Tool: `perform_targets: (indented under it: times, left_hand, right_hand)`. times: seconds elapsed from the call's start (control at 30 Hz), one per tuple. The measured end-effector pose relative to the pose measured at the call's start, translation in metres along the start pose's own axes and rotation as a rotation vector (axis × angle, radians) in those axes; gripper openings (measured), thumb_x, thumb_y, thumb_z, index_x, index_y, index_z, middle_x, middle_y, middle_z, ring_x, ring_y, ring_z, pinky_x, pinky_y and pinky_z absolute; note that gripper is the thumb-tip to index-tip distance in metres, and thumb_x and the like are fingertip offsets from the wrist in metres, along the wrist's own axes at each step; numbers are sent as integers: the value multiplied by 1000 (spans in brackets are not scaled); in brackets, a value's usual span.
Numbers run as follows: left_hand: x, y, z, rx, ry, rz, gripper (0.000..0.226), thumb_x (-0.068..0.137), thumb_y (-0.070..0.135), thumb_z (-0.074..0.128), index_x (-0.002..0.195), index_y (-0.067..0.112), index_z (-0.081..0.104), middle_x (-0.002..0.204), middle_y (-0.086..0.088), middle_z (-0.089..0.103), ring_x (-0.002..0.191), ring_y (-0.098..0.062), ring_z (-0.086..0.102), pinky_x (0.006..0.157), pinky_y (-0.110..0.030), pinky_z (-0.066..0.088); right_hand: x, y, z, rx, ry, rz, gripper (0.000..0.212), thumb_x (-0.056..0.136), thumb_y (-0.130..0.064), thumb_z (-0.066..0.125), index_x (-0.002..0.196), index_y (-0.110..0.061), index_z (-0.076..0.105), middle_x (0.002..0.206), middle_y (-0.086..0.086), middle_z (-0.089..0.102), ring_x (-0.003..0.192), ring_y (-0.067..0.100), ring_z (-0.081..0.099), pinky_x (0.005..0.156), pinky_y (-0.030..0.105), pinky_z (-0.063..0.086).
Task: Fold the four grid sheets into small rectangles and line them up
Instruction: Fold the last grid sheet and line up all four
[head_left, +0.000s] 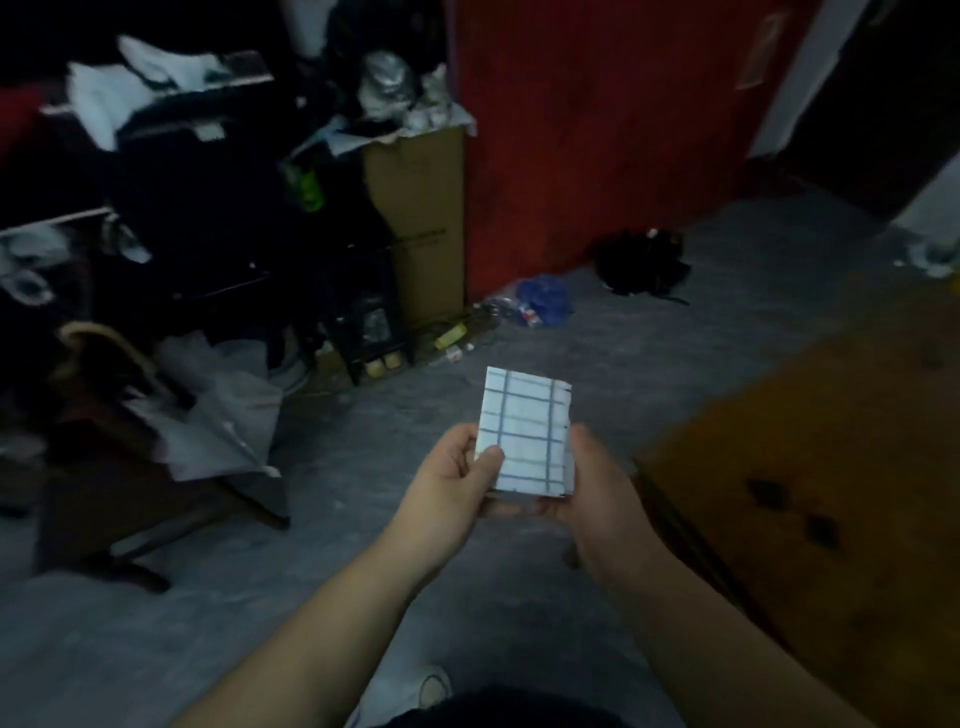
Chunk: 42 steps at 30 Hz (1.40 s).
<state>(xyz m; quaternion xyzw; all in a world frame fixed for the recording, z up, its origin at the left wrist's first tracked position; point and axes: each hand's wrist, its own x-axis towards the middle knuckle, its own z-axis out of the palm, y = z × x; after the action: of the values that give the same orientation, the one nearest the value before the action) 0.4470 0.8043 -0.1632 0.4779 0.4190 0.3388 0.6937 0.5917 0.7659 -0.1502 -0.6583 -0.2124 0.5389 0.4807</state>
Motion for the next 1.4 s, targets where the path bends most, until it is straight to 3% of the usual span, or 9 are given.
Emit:
perform_targets:
  times: [0.13,0.23,0.37,0.67,0.87,0.97,1.1,1.23,1.4]
  left_hand:
    - [19,12,-38,59,37,3,30,101,8,55,129,14,49,120,-4,69,100,-19,72,70,-31,60]
    - [41,16,-57,103,67,-14,28,101,15,57,128,18,51,120,-2,69,103,-18,71,76,-37,61]
    - [80,27,-71,90,147,-88,17,102,17,54,118,16,59,112,-7,71,98,-19,72,79,-42,61]
    - [239,85,-67,296,185,-69,14,100,11,57,112,7,61,108,-25,69,99,-42,68,88,-57,56]
    - [391,134,-26,310,131,-37,10,99,8,60,106,3,62,105,-28,68,81,-29,69,72,-39,59]
    - [457,152,1,323,90,-2,7,98,7,61,104,4,63,102,-31,67,81,-32,68,74,-42,58]
    - [539,166,38,300,19,-6,5,97,11,63,96,14,67,92,-21,71,72,-24,67,63,-35,55]
    - [619,168,87,345,-83,-10,8,96,6,62,102,1,64,98,-31,66,80,-31,63,77,-48,56]
    - [737,172,149,343,-232,-2,8,97,3,61,104,3,61,79,-10,63,67,-19,61,61,-30,51]
  right_hand:
    - [26,-6,49,-274,-21,-167,11,106,-41,40,114,-39,48,111,-10,62,102,12,64,94,44,55]
    - [46,-13,65,-356,-26,-203,16,107,-37,40,123,-37,43,114,-9,60,102,8,62,88,35,53]
    - [87,-30,70,-431,-32,-194,17,107,-31,42,122,-33,50,112,-8,62,100,7,61,84,31,50]
    - [226,-113,45,-263,-80,-172,12,102,-28,55,108,-33,64,101,-10,73,88,3,71,75,26,56]
    - [348,-203,-3,-242,-48,-225,12,101,-26,58,107,-30,67,99,-9,75,89,4,72,79,27,56]
    - [397,-243,-30,-256,11,-260,11,101,-26,59,106,-29,68,96,-9,75,86,1,71,72,22,53]
    - [447,-283,-70,-278,76,-257,10,101,-28,58,107,-30,66,97,-9,73,83,-1,70,68,17,50]
    - [501,-303,-118,-316,197,-212,10,99,-29,60,101,-21,65,95,-2,73,84,7,71,69,24,56]
    - [586,-338,-173,-199,380,-149,8,98,-30,61,100,-23,66,94,-3,76,83,7,73,76,32,61]
